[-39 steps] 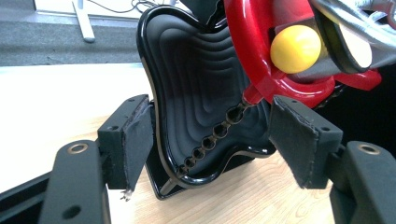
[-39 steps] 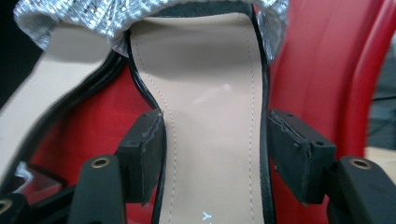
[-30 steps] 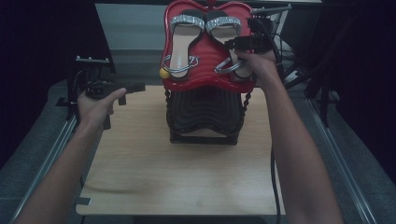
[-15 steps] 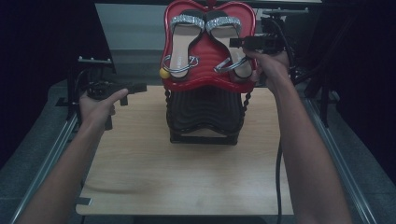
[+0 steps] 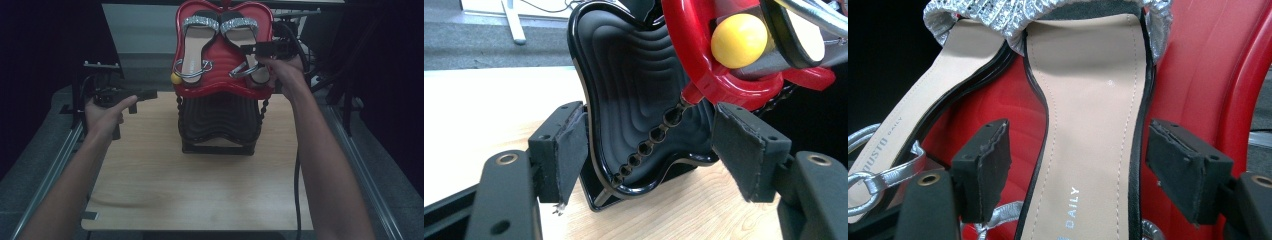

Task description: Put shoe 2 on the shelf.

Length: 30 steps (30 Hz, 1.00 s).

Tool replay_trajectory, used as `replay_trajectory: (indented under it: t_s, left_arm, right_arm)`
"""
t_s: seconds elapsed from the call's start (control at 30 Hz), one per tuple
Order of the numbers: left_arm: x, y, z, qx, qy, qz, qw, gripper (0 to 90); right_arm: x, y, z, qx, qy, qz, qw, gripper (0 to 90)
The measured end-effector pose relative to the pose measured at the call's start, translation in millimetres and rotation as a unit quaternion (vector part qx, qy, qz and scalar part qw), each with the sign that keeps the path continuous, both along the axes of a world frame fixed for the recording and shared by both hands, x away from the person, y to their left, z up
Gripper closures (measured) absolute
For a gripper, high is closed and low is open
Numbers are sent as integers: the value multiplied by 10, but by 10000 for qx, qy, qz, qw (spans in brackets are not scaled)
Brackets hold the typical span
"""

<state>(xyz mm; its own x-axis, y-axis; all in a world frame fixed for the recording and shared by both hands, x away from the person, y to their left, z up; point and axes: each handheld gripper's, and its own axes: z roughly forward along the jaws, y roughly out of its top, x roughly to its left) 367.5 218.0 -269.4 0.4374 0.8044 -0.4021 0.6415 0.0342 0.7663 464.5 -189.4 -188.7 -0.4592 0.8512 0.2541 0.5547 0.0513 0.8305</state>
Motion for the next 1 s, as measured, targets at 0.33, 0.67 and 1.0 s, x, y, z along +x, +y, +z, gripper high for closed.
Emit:
replay_trajectory:
  t_s: [0.33, 0.67, 1.0]
  left_arm:
    - [-2, -1, -4, -34, -29, 23, 10000, 307]
    - [12, -51, -24, -52, -64, 7, 10000, 307]
    - [13, -85, -36, -36, -63, 4, 10000, 306]
  right_arm:
    - [-133, -163, 94, 190, -188, -16, 9996, 261]
    - [-371, -569, 52, 494, -314, 23, 9983, 262]
    - [-593, -985, -148, 605, -426, 97, 9972, 284]
